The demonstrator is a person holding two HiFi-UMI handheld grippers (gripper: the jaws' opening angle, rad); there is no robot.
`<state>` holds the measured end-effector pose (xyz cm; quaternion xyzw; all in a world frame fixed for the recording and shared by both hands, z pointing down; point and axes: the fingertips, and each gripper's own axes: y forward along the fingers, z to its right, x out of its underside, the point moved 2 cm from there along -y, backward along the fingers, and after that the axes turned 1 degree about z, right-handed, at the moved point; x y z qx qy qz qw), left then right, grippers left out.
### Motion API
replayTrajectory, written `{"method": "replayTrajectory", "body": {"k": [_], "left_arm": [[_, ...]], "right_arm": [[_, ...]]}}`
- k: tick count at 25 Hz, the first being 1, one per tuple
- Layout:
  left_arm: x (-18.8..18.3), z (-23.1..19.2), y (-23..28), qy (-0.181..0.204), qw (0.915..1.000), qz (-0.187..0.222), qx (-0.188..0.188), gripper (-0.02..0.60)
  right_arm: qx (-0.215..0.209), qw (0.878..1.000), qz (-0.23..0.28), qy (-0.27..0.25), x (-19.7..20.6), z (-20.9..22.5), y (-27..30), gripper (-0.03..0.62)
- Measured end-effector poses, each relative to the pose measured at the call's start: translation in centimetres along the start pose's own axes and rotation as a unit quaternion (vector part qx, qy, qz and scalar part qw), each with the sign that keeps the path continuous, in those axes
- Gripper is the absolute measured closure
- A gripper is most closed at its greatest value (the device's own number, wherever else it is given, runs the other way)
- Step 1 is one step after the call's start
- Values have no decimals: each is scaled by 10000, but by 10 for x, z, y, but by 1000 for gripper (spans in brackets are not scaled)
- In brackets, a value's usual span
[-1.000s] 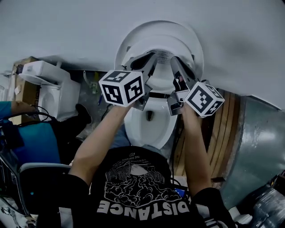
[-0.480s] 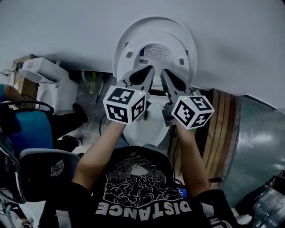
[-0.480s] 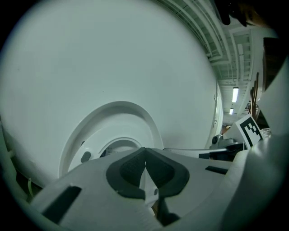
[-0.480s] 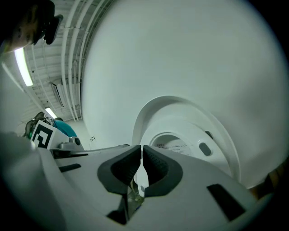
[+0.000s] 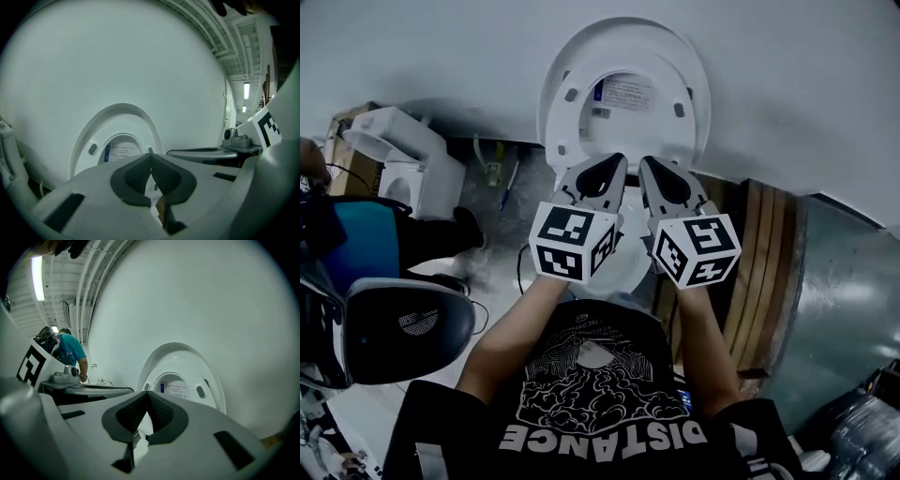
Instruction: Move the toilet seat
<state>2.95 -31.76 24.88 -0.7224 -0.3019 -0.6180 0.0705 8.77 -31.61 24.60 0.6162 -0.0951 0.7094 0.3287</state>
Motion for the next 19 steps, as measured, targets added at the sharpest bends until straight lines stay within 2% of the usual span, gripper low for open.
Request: {"method": "replayTrajectory", "body": {"k": [13, 19], "left_arm": [[17, 26, -6, 237, 9996, -119, -86, 568], [20, 23, -20, 166, 9996, -82, -199, 568]], "right_arm": [[30, 9997, -16, -227, 11, 3, -27, 576], [-51, 9995, -24, -325, 13, -9, -31, 576]]}}
